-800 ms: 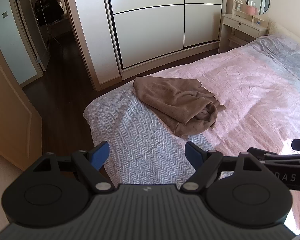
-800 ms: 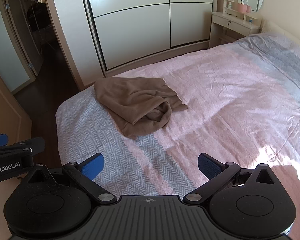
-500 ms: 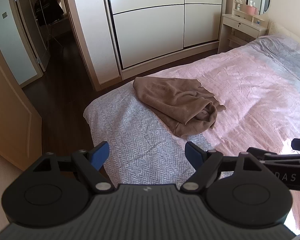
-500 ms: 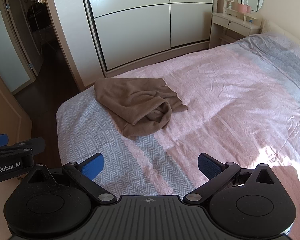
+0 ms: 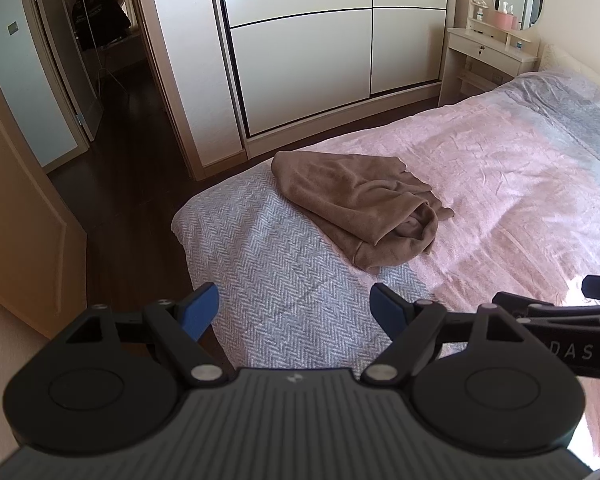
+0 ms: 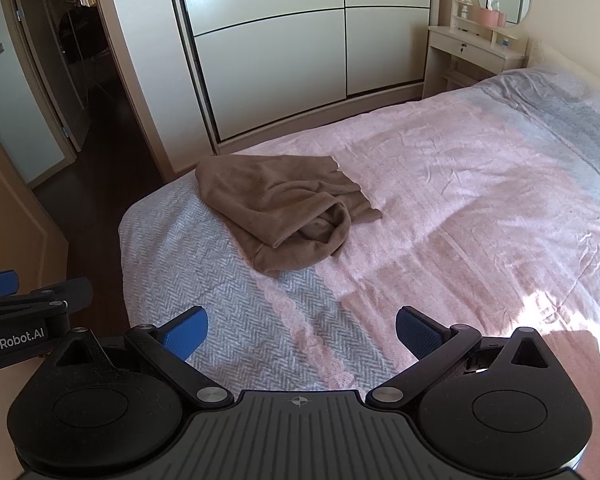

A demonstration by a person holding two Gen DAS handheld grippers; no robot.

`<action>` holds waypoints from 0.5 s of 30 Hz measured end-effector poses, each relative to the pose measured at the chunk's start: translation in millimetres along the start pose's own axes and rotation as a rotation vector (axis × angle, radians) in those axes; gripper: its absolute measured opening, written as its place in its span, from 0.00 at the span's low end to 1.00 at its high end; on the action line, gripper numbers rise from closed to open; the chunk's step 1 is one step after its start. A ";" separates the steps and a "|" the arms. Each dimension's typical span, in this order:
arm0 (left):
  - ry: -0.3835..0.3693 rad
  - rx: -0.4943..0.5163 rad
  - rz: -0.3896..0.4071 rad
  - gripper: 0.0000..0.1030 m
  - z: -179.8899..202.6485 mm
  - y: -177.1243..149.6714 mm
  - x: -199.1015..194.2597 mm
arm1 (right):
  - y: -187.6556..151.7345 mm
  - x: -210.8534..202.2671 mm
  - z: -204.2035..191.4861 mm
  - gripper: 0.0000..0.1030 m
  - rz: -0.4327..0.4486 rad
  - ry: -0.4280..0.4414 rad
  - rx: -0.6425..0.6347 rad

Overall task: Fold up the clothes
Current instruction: 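Move both grippers toward the crumpled brown top on the bed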

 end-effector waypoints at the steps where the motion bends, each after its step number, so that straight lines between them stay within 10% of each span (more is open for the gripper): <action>1: -0.002 0.001 -0.001 0.78 -0.5 -0.3 0.9 | 0.1 -0.4 -0.4 0.99 0.001 -0.001 0.001; 15: -0.046 0.018 -0.014 0.78 -7.8 0.3 15.1 | 2.3 5.9 -8.5 0.99 -0.006 -0.042 0.017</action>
Point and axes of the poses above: each gripper's, at about its wrist camera, not at the fingertips, and x roughly the way its jaws point, z to its right, y to its top, the point moved 6 cm from there along x, roughly the way its jaws point, and after that the axes turned 13 degrees about z, right-handed, at the moved point
